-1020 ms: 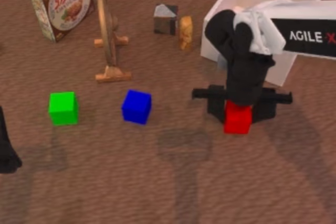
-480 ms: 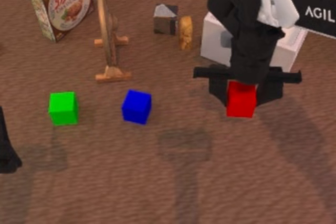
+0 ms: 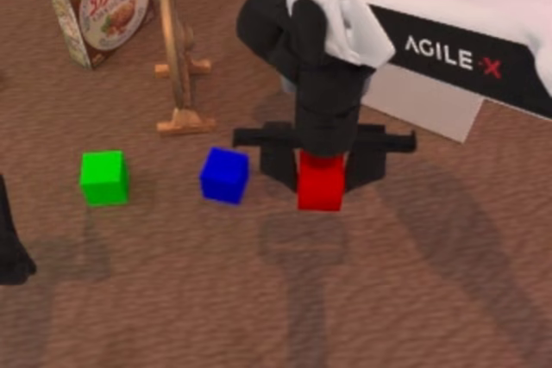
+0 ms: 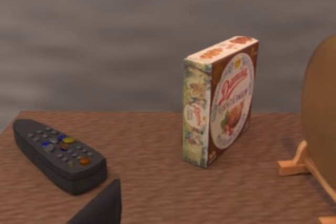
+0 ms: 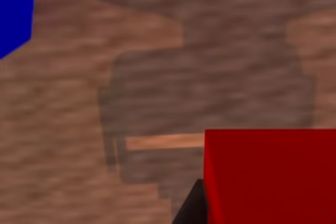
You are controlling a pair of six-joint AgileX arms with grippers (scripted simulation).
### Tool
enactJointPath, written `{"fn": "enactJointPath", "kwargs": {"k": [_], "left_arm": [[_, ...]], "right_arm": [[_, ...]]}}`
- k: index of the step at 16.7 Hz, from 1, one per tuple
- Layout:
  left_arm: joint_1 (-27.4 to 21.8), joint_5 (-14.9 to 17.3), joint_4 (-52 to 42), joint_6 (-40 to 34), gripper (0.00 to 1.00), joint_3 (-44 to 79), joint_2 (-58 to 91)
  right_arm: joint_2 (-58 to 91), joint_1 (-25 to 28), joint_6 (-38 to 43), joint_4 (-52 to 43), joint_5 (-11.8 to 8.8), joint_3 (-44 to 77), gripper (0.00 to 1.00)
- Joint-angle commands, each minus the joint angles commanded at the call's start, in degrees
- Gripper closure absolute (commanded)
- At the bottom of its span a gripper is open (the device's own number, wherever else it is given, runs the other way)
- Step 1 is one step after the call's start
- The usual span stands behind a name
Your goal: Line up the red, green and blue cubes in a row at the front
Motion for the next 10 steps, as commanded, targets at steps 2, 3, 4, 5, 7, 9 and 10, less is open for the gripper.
{"fn": "enactJointPath", "kwargs": {"k": [2, 3, 4, 5, 7, 9, 10], "left_arm": [[0.0, 0.0, 0.0, 0.0, 0.0, 0.0, 0.0], [0.0, 0.0, 0.0, 0.0, 0.0, 0.0, 0.0], [0.0, 0.0, 0.0, 0.0, 0.0, 0.0, 0.0], [0.0, 0.0, 0.0, 0.0, 0.0, 0.0, 0.0], [0.0, 0.0, 0.0, 0.0, 0.0, 0.0, 0.0], [0.0, 0.0, 0.0, 0.0, 0.0, 0.0, 0.0], [0.0, 0.0, 0.0, 0.0, 0.0, 0.0, 0.0]], "right_arm": [[2.6, 5.48, 4.46, -2.8, 0.08, 5.26, 1.0], [3.74, 8.22, 6.54, -4.08, 0.12, 7.73, 1.0], [4.72, 10.7, 8.42, -5.2, 0.17, 9.96, 1.0], [5.51, 12.68, 9.98, -6.12, 0.21, 11.82, 1.0], [6.39, 14.82, 11.83, -7.19, 0.25, 13.94, 1.0], [6.45, 14.98, 11.97, -7.27, 0.26, 14.1, 1.0], [6.45, 14.98, 11.97, -7.27, 0.26, 14.1, 1.0]]}}
